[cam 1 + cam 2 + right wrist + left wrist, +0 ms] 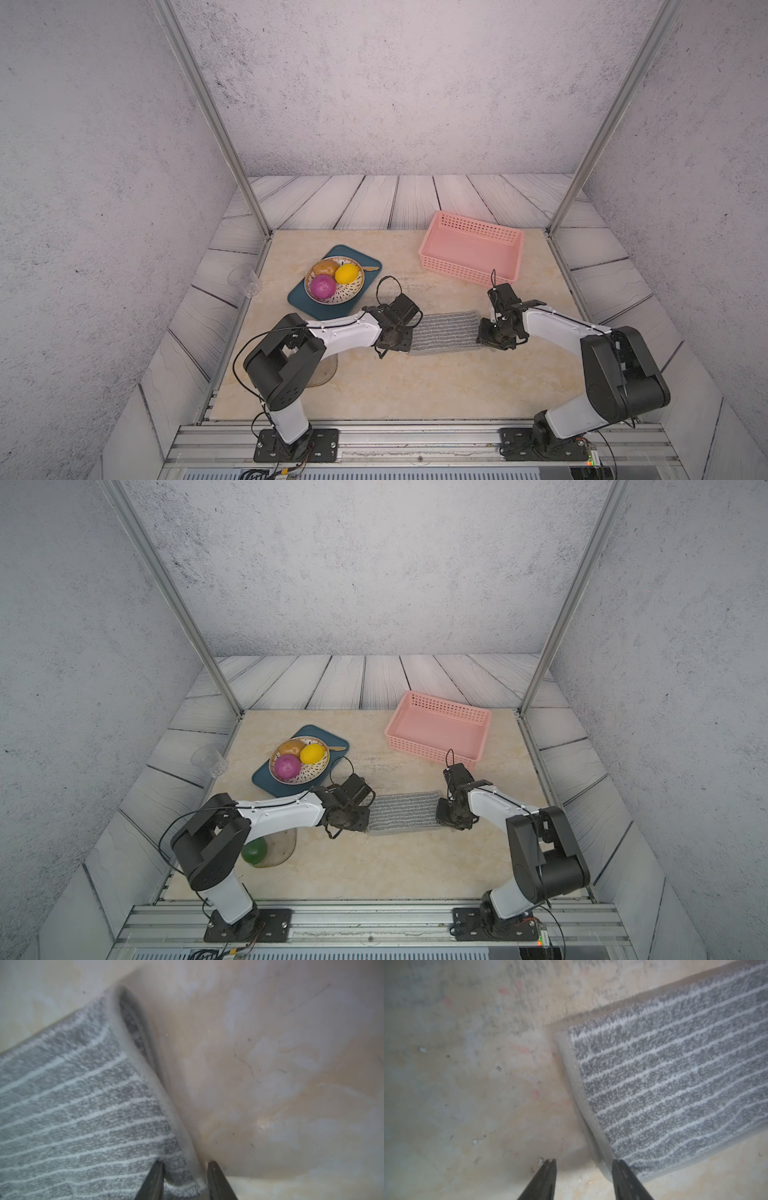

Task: Fold the square dishcloth
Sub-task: Fold the cleaning item at the center of the board.

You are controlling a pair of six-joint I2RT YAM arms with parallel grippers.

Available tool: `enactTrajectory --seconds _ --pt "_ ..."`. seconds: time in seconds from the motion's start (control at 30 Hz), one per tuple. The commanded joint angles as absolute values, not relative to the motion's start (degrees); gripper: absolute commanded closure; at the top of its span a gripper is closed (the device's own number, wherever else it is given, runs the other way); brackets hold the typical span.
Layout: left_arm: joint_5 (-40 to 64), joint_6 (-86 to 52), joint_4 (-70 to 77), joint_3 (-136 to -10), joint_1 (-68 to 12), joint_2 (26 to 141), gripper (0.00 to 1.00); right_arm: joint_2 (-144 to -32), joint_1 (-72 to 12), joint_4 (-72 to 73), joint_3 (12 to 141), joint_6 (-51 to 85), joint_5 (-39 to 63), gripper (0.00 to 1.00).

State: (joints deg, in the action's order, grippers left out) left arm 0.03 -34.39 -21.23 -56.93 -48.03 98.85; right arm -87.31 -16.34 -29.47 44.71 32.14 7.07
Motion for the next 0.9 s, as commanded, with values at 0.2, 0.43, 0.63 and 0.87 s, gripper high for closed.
enactTrajectory --seconds 0.2,0.43,0.63,0.87 --pt "4.45 -36.27 -17.49 -55.79 -46.5 100.48 0.53 -87.54 -16.58 -29.41 44.7 32.48 5.3 0.92" --pt "12.46 -39.33 -11.75 -53.82 -43.4 100.87 0.56 -85.84 -17.23 -33.83 48.55 29.53 0.08 1.0" --pt "14.67 -40.57 -10.02 -53.79 -42.43 102.14 0.56 -84.87 -20.64 -37.48 51.44 28.66 -5.77 1.0" --pt "16.97 -42.61 -6.77 -51.83 -40.65 103.93 0.65 -85.1 -28.35 -42.43 56.31 28.65 -14.87 1.0"
